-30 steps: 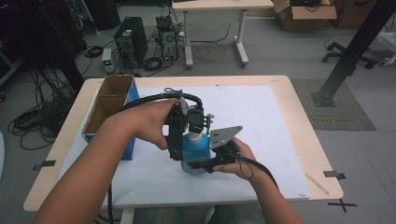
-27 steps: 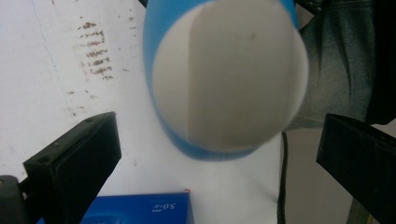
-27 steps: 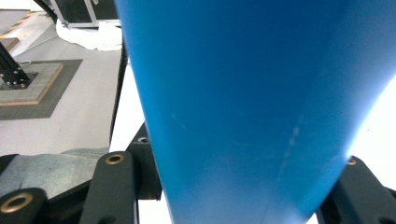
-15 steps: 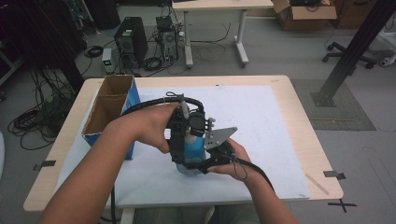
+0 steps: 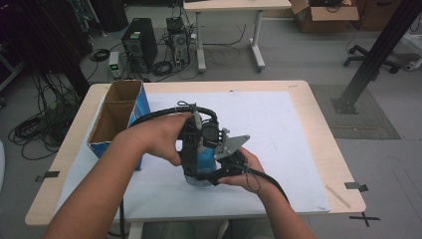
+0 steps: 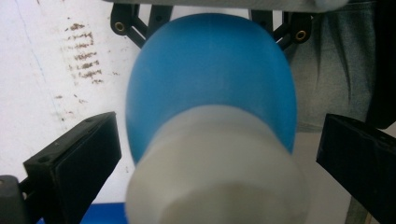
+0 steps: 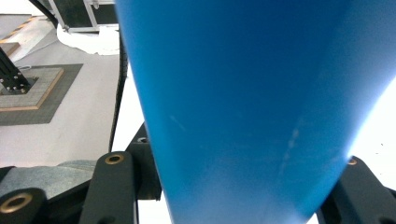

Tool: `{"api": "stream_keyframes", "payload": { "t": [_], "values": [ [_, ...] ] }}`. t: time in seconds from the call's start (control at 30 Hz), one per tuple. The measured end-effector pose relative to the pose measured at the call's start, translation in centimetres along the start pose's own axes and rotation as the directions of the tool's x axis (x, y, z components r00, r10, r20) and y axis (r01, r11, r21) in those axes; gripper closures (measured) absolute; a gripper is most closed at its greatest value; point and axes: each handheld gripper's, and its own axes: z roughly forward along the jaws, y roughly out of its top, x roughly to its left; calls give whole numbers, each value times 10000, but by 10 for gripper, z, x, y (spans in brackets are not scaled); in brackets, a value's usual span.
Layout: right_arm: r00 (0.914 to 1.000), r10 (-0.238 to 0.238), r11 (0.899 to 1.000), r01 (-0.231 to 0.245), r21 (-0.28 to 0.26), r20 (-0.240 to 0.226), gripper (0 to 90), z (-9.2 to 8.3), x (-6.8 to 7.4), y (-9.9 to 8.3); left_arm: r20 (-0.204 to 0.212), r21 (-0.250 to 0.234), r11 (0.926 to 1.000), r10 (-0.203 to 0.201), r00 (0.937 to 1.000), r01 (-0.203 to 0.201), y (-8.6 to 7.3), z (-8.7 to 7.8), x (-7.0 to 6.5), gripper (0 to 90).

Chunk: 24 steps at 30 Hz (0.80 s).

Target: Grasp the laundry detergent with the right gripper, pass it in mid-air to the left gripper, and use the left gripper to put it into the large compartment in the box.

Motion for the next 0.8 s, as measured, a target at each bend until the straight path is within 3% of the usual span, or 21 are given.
{"api": "stream_keyframes", "payload": {
  "t": [0.4, 0.8],
  "values": [
    [10000, -13, 10000, 13, 3, 36, 447, 0, 0, 0, 142, -116, 9993, -341, 9993, 342, 2, 3, 2, 28],
    [10000, -49, 10000, 49, -17, 51, 446, 0, 0, -1, 133, -227, 9992, -330, 9994, 333, 3, 4, 3, 94]
  ]
}}
